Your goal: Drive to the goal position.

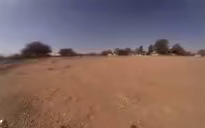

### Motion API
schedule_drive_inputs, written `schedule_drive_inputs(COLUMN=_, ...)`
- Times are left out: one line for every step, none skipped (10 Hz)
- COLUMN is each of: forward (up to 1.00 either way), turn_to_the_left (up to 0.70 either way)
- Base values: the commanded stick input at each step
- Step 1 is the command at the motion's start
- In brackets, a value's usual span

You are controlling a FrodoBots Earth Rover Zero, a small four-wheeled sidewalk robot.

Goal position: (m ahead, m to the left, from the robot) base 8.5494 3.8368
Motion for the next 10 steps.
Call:
schedule_drive_inputs(forward=1.0, turn_to_the_left=0.0)
schedule_drive_inputs(forward=1.0, turn_to_the_left=0.0)
schedule_drive_inputs(forward=1.0, turn_to_the_left=0.0)
schedule_drive_inputs(forward=1.0, turn_to_the_left=0.0)
schedule_drive_inputs(forward=1.0, turn_to_the_left=0.0)
schedule_drive_inputs(forward=1.0, turn_to_the_left=0.0)
schedule_drive_inputs(forward=1.0, turn_to_the_left=0.0)
schedule_drive_inputs(forward=1.0, turn_to_the_left=0.0)
schedule_drive_inputs(forward=1.0, turn_to_the_left=0.0)
schedule_drive_inputs(forward=1.0, turn_to_the_left=0.0)
